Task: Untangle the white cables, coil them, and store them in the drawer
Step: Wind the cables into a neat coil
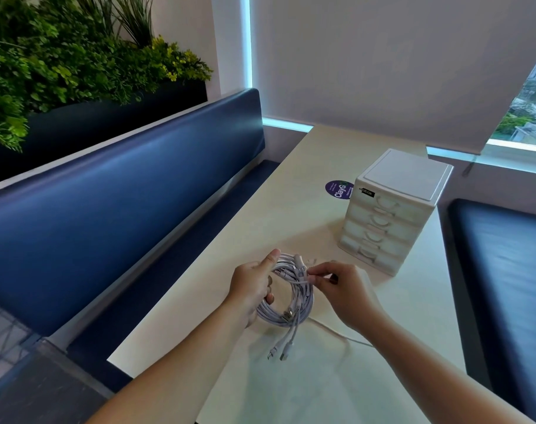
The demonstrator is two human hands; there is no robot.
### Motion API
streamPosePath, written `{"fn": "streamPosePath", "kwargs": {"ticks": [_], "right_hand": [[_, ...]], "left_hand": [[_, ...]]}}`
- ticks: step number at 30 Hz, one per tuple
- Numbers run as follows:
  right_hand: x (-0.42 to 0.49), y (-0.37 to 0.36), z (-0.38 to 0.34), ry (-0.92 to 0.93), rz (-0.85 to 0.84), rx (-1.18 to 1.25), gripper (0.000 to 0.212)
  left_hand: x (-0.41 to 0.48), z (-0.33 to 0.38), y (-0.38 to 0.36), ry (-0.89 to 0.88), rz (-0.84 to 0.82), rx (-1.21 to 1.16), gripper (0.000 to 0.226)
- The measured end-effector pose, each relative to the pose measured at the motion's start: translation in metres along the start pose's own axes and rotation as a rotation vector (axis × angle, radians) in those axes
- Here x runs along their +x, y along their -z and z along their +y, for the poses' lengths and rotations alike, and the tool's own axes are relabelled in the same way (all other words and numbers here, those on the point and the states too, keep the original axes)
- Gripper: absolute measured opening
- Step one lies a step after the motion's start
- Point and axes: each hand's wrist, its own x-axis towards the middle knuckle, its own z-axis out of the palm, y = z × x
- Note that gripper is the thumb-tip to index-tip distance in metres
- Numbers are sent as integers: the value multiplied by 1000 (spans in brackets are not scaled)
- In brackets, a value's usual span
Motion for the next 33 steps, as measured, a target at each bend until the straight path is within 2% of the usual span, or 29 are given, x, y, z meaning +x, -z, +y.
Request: {"fn": "streamPosePath", "kwargs": {"ticks": [5, 9, 13, 19, 22, 26, 29, 33], "right_hand": [[-1, -2, 4, 83, 33, -90, 6], [6, 0, 4, -63, 50, -48, 14], [9, 1, 3, -90, -52, -98, 13], [17, 10, 2, -224, -174, 256, 14], [24, 18, -2, -390, -320, 456, 23], [32, 24, -2, -498, -522, 532, 19], [33, 24, 0, -467, -533, 492, 18], [27, 15, 3, -275, -362, 267, 14]], "left_hand": [[-5, 2, -1, 9, -20, -21, 39], [-7, 3, -2, -12, -34, -23, 37], [-7, 2, -1, -21, -35, -7, 37], [-9, 4, 0, -6, -66, -25, 38], [-10, 8, -1, 2, -95, -36, 41], [-10, 7, 0, 11, -103, -31, 51], [-9, 7, 0, 11, -106, -30, 45], [-8, 6, -1, 0, -77, -6, 38]]}}
